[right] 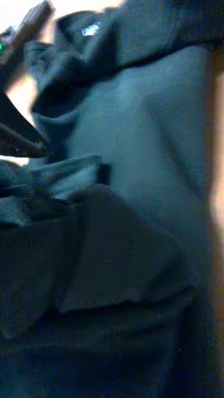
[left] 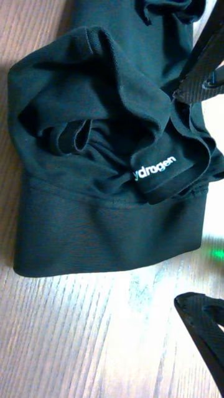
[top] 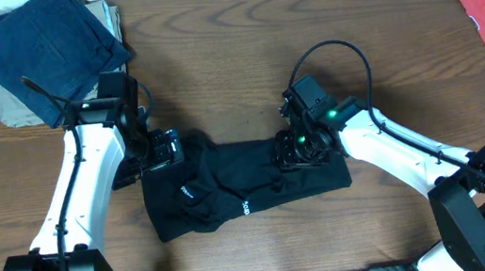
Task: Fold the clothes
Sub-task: 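Grasp the strip's right end and fold it leftward toward the left gripper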
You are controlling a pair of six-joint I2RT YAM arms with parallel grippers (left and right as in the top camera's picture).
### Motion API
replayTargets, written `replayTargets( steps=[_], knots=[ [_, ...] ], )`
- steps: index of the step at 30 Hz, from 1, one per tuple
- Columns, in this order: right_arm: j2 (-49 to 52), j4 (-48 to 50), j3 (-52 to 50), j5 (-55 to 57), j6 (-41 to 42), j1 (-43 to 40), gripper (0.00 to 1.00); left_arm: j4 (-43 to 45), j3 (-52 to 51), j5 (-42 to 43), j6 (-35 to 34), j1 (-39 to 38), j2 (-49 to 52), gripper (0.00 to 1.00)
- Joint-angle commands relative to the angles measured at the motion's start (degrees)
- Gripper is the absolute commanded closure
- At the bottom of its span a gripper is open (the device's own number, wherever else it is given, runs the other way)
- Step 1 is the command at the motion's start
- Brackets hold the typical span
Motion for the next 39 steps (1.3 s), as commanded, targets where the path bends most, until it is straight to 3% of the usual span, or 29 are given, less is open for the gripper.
replayTargets(
  steps=[1,3,4,7,8,10,11,14,18,20,28,33,37,39],
  knots=[
    [-0.66,-3.91,4.98,-5.81,-7.5,-0.63,0.59,0.02,-0.04,-0.68,0.39,0.24,0.07,0.02],
    [-1.01,-8.59,8.41,-5.7,-9.81,-1.77,0.56,0.02,-0.04,-0.68,0.37,0.24,0.07,0.02],
    [-1.05,-10.88,10.1,-5.35,-11.06,-2.38,0.49,0.02,-0.04,-0.68,0.37,0.24,0.07,0.02],
    [-1.05,-17.84,14.73,-0.7,-13.7,-4.2,0.07,0.02,-0.04,-0.68,0.39,0.24,0.07,0.02],
    [-1.05,-19.63,15.63,2.14,-13.75,-4.66,0.01,0.04,-0.04,-0.68,0.37,0.24,0.07,0.02],
    [-1.05,-21.2,15.98,5.73,-13.73,-5.07,0.01,0.04,-0.04,-0.68,0.37,0.24,0.07,0.02],
    [-1.01,-21.51,15.76,6.4,-13.73,-5.16,0.04,0.04,-0.04,-0.68,0.37,0.24,0.07,0.02],
    [-0.68,-20.87,13.81,6.49,-13.68,-5.14,0.34,0.04,-0.04,-0.68,0.37,0.24,0.07,0.02],
    [-0.48,-16.44,8.7,4.35,-11.58,-4.02,0.68,0.07,-0.04,-0.68,0.37,0.24,0.07,0.02],
    [-0.42,-13.09,6.08,2.43,-10.19,-3.08,0.76,0.04,-0.04,-0.66,0.37,0.24,0.07,0.02],
    [1.49,1.73,-2.1,-1.22,-4.17,2.78,0.81,0.02,-0.04,-0.66,0.37,0.24,0.07,0.02],
    [4.9,4.79,-2.34,-0.79,-2.64,5.64,0.76,0.02,-0.04,-0.66,0.37,0.24,0.07,0.02],
    [6.62,4.66,-2.32,-1.11,-2.51,5.88,0.99,0.0,-0.04,-0.68,0.39,0.24,0.07,0.02],
    [5.86,3.82,-1.73,-3.28,-2.6,5.46,0.99,0.02,-0.04,-0.68,0.39,0.24,0.07,0.02]
  ],
)
